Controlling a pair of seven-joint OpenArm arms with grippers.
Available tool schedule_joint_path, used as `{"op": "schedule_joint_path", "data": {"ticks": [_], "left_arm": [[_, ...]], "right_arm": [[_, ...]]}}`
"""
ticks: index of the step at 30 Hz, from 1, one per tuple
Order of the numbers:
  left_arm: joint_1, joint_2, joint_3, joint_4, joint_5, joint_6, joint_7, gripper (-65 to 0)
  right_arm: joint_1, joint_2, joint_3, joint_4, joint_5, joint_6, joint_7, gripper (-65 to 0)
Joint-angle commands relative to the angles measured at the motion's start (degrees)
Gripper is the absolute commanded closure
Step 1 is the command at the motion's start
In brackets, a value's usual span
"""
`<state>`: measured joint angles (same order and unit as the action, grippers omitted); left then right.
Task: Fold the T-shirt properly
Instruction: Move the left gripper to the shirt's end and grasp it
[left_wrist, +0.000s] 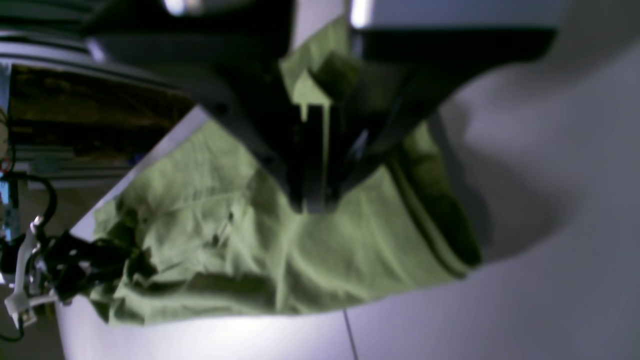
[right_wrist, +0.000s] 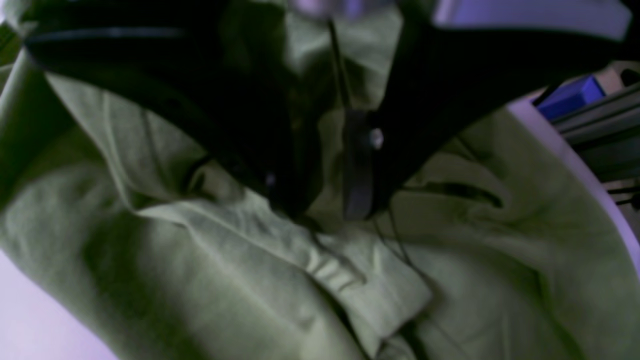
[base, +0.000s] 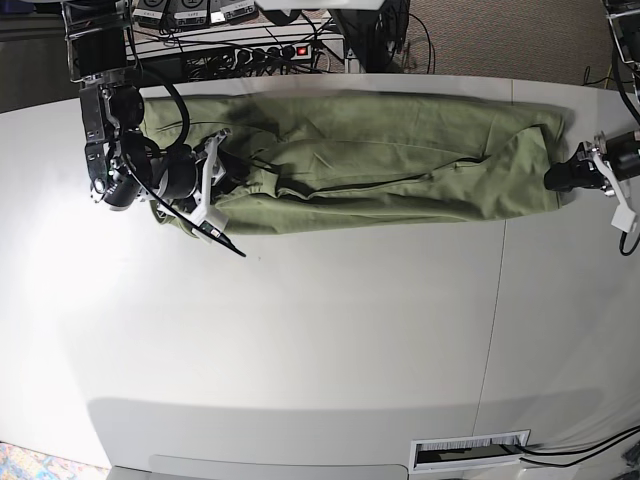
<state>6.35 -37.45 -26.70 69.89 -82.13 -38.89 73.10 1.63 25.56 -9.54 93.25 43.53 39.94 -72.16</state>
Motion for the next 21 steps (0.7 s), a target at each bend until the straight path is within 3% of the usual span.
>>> {"op": "schedule_joint_path", "data": {"ticks": [1,4,7,8,14,21], "left_arm": [[-0.6,-1.6,-0.4,0.8,-1.9,-0.4,-0.6,0.0],[-0.6,-2.2,-0.4,0.8,-1.6,-1.1,-0.7,-2.1],[-0.6,-2.9,-0.5,0.8,2.2,-1.1,-1.0,-25.2],[-0.6,-3.1,-0.4,0.8,3.6,-1.1,-1.2,-28.8],[0.9,-3.0,-0.4,0.7,13.0,-1.1,-5.2,-29.0],[2.7,-2.8,-0.4,0.4,11.4,-1.1,-5.6,-29.0]], "right_arm": [[0.9,0.8,0.3,0.8,0.4,0.1,0.6,-17.0],[0.9,0.8,0.3,0.8,0.4,0.1,0.6,-17.0],[0.9,0.8,0.3,0.8,0.4,0.1,0.6,-17.0],[0.9,0.8,0.3,0.8,0.4,0.1,0.6,-17.0],[0.9,0.8,0.3,0.8,0.4,0.1,0.4,-17.0],[0.9,0.8,0.3,0.8,0.4,0.1,0.4,-17.0]]}}
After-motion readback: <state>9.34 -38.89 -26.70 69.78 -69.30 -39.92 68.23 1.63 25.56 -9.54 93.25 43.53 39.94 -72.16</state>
